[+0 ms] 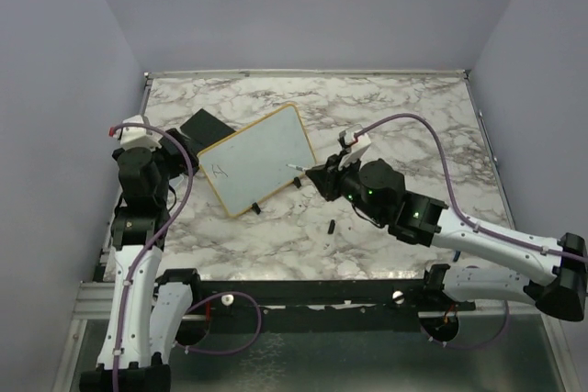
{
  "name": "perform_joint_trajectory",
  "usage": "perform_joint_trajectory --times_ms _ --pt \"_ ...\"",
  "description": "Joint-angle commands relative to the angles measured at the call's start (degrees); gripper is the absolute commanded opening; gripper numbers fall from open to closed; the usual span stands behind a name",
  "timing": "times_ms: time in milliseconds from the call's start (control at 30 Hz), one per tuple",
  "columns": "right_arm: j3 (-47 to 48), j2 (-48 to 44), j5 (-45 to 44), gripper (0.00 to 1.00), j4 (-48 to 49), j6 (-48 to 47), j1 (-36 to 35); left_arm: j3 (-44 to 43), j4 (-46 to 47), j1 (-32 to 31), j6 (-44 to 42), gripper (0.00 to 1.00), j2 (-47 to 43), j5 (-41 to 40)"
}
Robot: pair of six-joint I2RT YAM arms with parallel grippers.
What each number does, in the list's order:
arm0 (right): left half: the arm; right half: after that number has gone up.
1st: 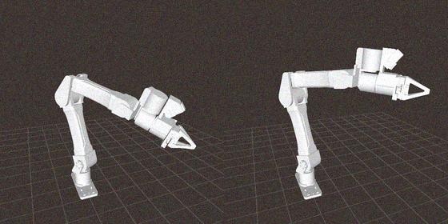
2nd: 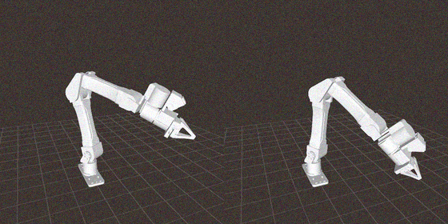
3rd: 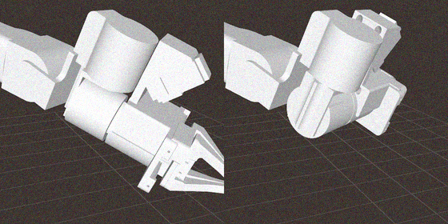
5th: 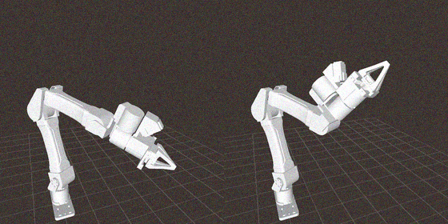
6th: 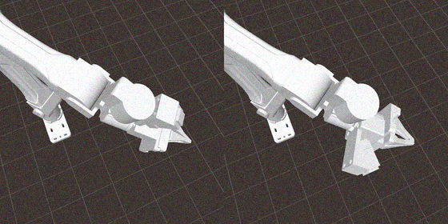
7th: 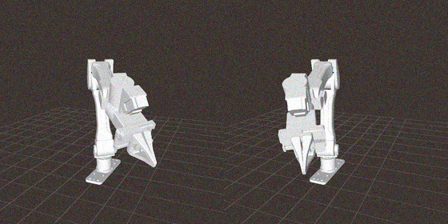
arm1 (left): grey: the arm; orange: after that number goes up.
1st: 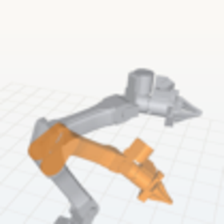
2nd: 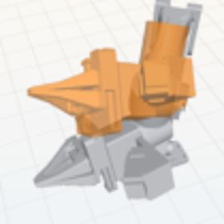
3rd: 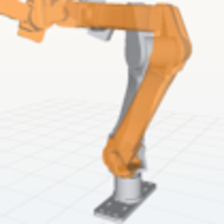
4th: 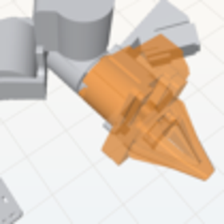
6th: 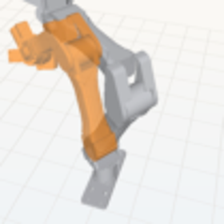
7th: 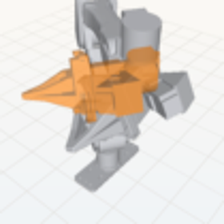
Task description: Write a sentence on the whiteboard
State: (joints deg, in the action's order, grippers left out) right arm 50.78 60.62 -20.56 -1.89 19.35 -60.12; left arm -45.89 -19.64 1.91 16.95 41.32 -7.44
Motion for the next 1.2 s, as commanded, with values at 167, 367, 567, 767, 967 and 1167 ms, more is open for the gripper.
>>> perform_joint_trajectory --times_ms 167,367,567,767,967,1167 --pt "3.11 9.96 -6.33 0.0 17.85 -3.48 -7.3 5.27 1.6 -0.8 -0.63 0.99 -6.46 7.27" --pt "6.82 18.62 -6.68 0.0 21.99 -5.04 -7.56 6.09 2.36 -1.38 -1.2 0.94 -3.99 15.8" --pt "10.02 25.05 -5.46 0.0 23.19 -5.92 -7.6 5.89 2.05 -1.39 -1.29 0.74 -1.81 19.89" --pt "11.48 29.13 -4.72 0.0 24.47 -6.56 -7.56 6.57 1.05 -1.38 -0.93 0.66 -0.39 19.13" --pt "13.11 31.94 -3.29 0.0 24.65 -7.08 -7.59 6.39 0.32 -1.35 -1.22 0.63 0.44 17.37" --pt "14.37 33.93 -1.73 0.0 24.73 -7.38 -7.65 6.41 0.48 -1.34 -1.46 0.57 1.66 19.27"
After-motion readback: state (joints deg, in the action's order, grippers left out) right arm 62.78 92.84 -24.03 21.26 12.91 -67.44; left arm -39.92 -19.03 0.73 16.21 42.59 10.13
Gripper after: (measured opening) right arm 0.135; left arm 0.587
